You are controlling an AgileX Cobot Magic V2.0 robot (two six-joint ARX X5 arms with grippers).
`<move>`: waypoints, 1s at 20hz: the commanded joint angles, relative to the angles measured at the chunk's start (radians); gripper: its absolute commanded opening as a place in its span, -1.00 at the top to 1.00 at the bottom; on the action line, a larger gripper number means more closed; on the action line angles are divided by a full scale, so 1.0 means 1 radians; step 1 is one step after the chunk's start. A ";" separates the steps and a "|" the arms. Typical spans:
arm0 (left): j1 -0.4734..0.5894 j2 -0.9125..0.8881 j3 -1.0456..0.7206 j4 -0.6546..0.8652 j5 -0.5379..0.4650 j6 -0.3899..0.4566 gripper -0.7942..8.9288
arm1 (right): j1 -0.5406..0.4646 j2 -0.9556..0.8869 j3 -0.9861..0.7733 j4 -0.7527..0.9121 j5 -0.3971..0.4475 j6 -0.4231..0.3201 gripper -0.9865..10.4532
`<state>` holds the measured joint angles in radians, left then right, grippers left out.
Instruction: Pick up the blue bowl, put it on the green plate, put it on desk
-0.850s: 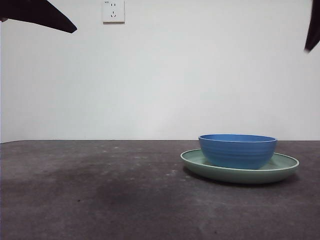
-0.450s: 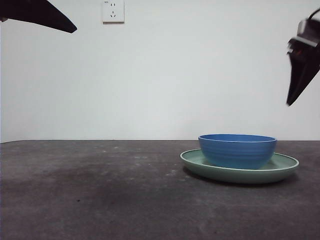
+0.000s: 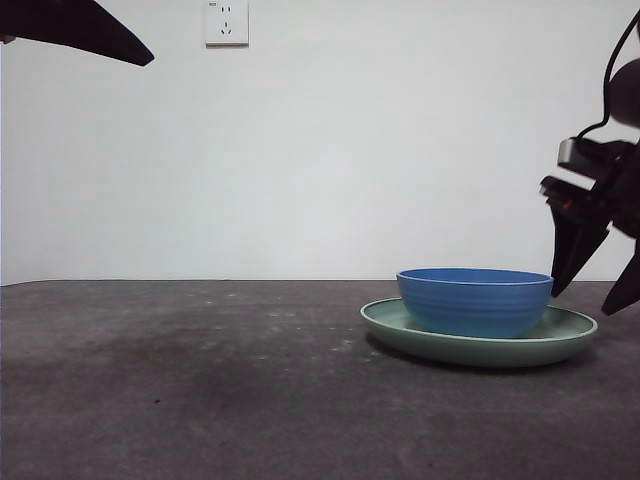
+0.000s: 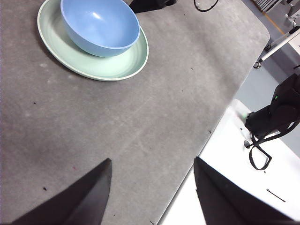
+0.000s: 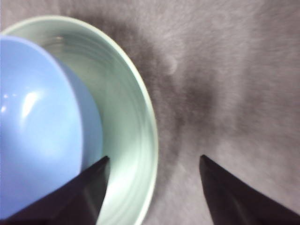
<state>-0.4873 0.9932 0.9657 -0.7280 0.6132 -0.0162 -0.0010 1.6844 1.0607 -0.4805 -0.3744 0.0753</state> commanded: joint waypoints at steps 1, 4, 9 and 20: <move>-0.006 0.006 0.008 0.011 0.008 0.011 0.26 | 0.014 0.049 0.016 0.028 0.000 -0.008 0.42; -0.006 0.006 0.008 0.011 0.008 0.008 0.26 | 0.026 0.075 0.016 0.057 0.008 -0.008 0.54; -0.006 0.006 0.008 0.010 0.008 0.007 0.26 | 0.025 0.089 0.016 0.073 0.012 -0.008 0.73; -0.006 0.006 0.008 0.010 0.008 0.005 0.26 | 0.022 0.053 0.016 0.092 -0.021 0.019 0.81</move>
<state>-0.4873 0.9932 0.9657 -0.7280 0.6132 -0.0162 0.0196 1.7397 1.0607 -0.3992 -0.3862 0.0837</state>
